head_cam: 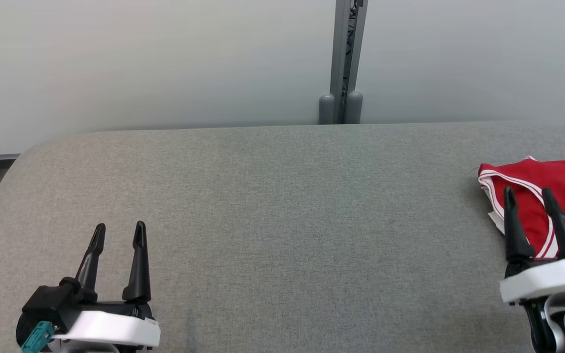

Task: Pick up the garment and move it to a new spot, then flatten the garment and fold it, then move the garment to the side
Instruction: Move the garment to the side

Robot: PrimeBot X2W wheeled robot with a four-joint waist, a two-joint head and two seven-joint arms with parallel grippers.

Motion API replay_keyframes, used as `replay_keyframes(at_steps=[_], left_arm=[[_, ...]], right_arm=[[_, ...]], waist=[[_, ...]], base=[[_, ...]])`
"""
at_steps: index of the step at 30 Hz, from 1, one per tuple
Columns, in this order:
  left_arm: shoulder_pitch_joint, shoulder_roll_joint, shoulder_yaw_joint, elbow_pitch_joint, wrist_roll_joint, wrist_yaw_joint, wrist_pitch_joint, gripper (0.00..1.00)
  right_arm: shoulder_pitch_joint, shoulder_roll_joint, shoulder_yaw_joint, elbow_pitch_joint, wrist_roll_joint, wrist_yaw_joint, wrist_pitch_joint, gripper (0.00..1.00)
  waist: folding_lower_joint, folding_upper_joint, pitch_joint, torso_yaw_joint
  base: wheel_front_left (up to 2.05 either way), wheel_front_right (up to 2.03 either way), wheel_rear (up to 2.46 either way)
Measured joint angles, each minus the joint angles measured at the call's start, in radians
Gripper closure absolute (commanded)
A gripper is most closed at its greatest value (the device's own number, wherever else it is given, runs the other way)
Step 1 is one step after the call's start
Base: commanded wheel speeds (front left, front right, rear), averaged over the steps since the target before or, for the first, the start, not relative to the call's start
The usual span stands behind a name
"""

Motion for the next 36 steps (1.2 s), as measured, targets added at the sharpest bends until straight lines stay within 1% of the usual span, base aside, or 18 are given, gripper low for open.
replay_keyframes(at_steps=[5,14,20,36], left_arm=[[0.023,0.000,-0.004,0.022,-0.017,0.003,0.000,0.00],[0.033,-0.001,-0.025,0.094,0.001,-0.002,0.000,0.00],[0.024,0.000,-0.034,0.105,0.014,-0.011,0.000,0.00],[0.012,0.000,-0.039,0.105,0.027,-0.016,0.000,0.00]], right_arm=[[0.075,0.008,0.023,-0.035,-0.005,0.000,0.000,0.00],[0.155,0.041,0.057,-0.068,-0.007,0.000,0.000,0.00],[0.161,0.045,0.111,-0.080,-0.010,0.000,0.000,0.00],[0.165,0.047,0.121,-0.072,-0.013,0.000,0.000,0.00]], waist=[[0.0000,0.0000,-0.007,0.009],[0.0000,0.0000,-0.012,0.009],[-0.0001,0.0000,-0.013,0.001],[0.0000,0.0000,-0.008,0.001]], base=[[0.00,0.00,0.00],[0.00,0.00,0.00],[0.00,0.00,0.00],[0.00,0.00,0.00]])
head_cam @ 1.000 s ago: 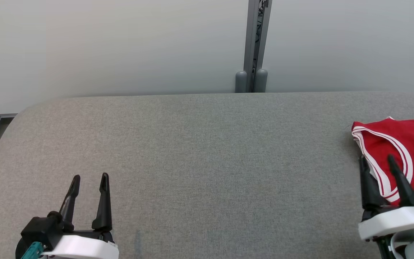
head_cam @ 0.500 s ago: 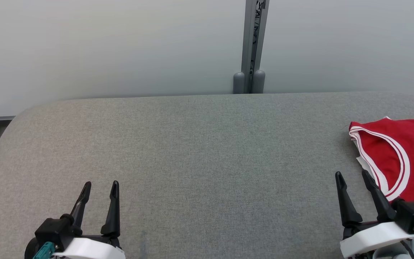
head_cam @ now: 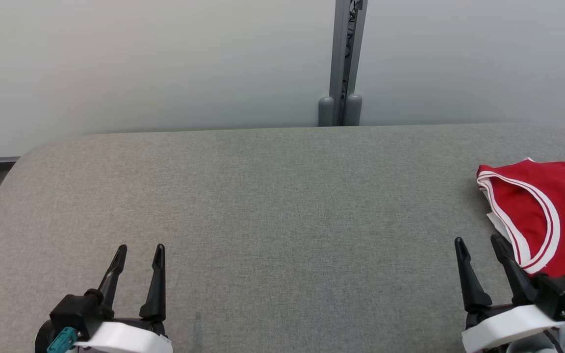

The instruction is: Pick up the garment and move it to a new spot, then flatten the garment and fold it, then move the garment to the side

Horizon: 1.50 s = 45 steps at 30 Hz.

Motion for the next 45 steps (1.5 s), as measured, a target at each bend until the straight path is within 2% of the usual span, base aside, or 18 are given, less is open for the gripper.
replay_keyframes(at_steps=[9,10,16,45], left_arm=[[-0.002,0.000,-0.005,0.012,-0.012,-0.003,0.000,0.00],[0.000,-0.001,-0.006,0.018,-0.014,-0.003,0.001,1.00],[0.044,-0.012,-0.005,0.067,-0.034,-0.003,0.017,1.00],[0.006,-0.010,0.038,0.044,-0.506,-0.004,0.140,1.00]], right_arm=[[0.000,0.008,0.006,0.000,0.002,0.000,0.000,0.00],[0.001,0.010,0.007,0.002,0.002,0.000,0.000,1.00],[0.041,0.026,0.015,0.041,0.021,0.000,0.011,1.00],[0.019,0.041,-0.060,0.021,0.473,0.000,0.139,1.00]], waist=[[0.0000,0.0000,-0.003,-0.008],[0.0000,0.0000,-0.003,-0.009],[0.0000,0.0000,-0.003,-0.009],[0.0000,0.0000,0.005,-0.014]], base=[[0.00,0.00,0.00],[0.00,0.00,0.00],[0.00,0.00,0.00],[0.00,0.00,0.00]])
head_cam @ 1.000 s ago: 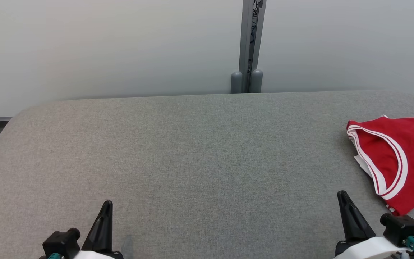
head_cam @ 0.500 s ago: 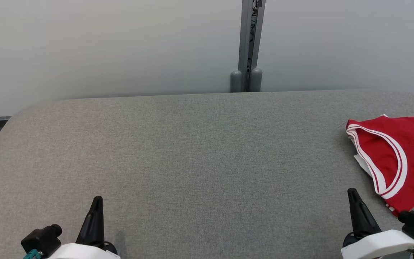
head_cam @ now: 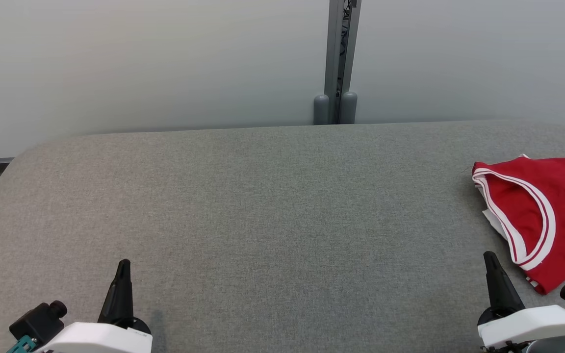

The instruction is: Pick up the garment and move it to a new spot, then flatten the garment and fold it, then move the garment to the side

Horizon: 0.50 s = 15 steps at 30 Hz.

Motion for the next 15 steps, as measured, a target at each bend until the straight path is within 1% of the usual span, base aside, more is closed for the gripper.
replay_keyframes(at_steps=[15], left_arm=[[-0.022,0.002,0.020,-0.011,-0.190,-0.005,0.052,1.00]], right_arm=[[-0.015,0.005,-0.030,-0.012,0.184,0.000,0.051,1.00]], waist=[[0.0000,0.0000,0.004,-0.002]], base=[[0.00,0.00,0.00]])
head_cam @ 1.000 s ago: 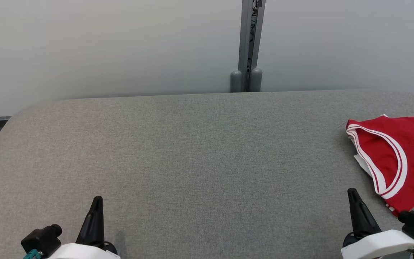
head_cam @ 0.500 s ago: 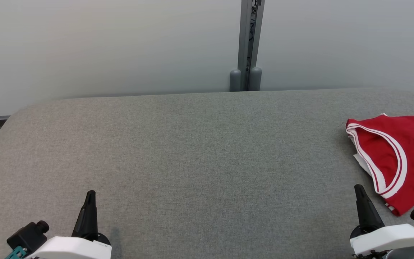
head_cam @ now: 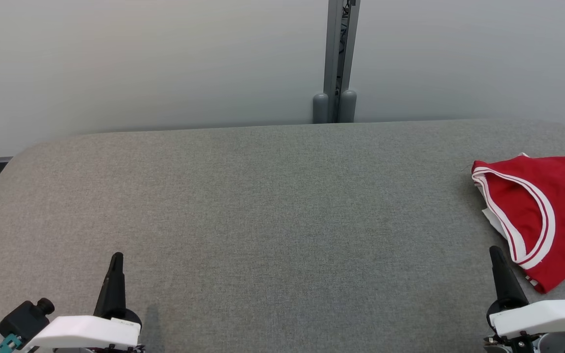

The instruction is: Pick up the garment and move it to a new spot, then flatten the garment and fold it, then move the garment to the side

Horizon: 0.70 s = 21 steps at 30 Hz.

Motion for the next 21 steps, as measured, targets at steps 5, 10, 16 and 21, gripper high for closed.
replay_keyframes(at_steps=[5,10,16,21], left_arm=[[-0.002,0.001,0.006,-0.002,-0.057,0.000,0.017,1.00],[-0.007,0.001,0.011,-0.006,-0.112,0.000,0.032,1.00],[-0.020,0.002,0.019,-0.010,-0.183,-0.002,0.052,1.00],[-0.022,0.002,0.024,-0.012,-0.233,-0.003,0.063,1.00]], right_arm=[[-0.002,0.002,-0.012,-0.004,0.055,0.000,0.012,1.00],[-0.010,0.003,-0.020,-0.008,0.109,0.000,0.030,1.00],[-0.014,0.006,-0.030,-0.011,0.177,0.000,0.051,1.00],[-0.020,0.007,-0.040,-0.014,0.225,0.000,0.063,1.00]], waist=[[0.0000,0.0000,0.001,-0.001],[0.0000,0.0000,0.003,-0.002],[0.0000,0.0000,0.005,-0.003],[0.0000,0.0000,0.006,-0.003]], base=[[0.00,0.00,0.00],[0.00,0.00,0.00],[0.00,0.00,0.00],[0.00,0.00,0.00]])
